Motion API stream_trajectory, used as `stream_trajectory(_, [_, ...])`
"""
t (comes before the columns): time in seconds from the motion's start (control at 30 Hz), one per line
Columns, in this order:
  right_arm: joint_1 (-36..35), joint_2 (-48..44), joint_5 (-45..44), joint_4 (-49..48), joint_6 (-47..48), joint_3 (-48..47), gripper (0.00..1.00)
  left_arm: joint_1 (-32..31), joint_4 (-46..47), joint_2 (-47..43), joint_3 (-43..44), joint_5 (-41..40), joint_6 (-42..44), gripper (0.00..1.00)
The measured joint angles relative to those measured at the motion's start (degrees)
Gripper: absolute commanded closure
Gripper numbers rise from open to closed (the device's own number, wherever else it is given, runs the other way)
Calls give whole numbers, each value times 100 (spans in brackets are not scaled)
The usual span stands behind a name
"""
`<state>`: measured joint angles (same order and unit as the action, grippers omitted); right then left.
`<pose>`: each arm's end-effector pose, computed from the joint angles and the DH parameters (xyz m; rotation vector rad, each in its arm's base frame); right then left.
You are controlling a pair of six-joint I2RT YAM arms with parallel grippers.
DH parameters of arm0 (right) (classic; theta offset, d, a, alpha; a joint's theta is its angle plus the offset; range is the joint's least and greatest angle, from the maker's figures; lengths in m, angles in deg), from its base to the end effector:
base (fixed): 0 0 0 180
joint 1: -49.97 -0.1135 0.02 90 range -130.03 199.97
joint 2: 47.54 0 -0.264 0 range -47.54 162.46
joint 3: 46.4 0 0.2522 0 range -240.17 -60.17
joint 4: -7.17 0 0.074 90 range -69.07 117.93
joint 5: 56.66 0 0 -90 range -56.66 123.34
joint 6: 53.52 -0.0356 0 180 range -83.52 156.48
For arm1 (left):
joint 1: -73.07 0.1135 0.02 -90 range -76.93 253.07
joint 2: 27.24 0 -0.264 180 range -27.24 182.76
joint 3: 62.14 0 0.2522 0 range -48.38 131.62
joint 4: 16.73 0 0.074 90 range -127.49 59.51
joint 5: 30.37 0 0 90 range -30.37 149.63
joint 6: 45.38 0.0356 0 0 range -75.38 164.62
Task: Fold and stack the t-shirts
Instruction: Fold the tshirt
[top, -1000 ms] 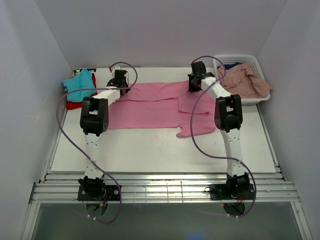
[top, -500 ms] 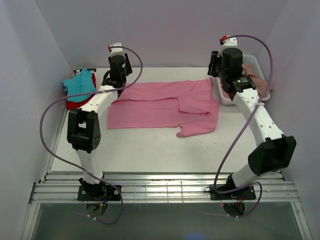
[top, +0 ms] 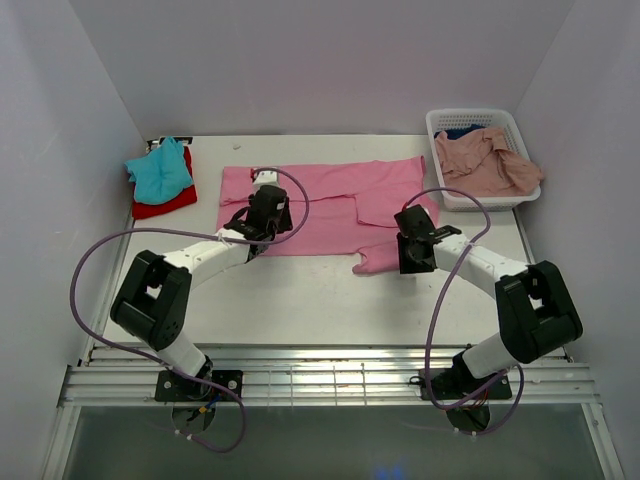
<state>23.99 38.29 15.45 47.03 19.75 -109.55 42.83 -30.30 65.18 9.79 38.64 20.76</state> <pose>0.2594 0.1142 0.1838 -0.1092 2.5812 -0.1488 0.3142 -0.1684 0.2289 -0.0900 2.1234 -0.1618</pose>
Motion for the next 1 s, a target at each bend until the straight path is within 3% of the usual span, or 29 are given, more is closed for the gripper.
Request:
stream_trajectory(0.2, [-101, -133, -22, -278, -289, 184, 59, 42, -463, -70, -605, -527, -223, 47])
stream_trajectory(0.53, [-245, 354, -17, -717, -452, 179, 60, 44, -459, -188, -669, -632, -308, 47])
stream_trajectory(1.0, [-330, 566, -22, -852, -400, -39, 61, 55, -798, -400, -935, -2411, -321, 47])
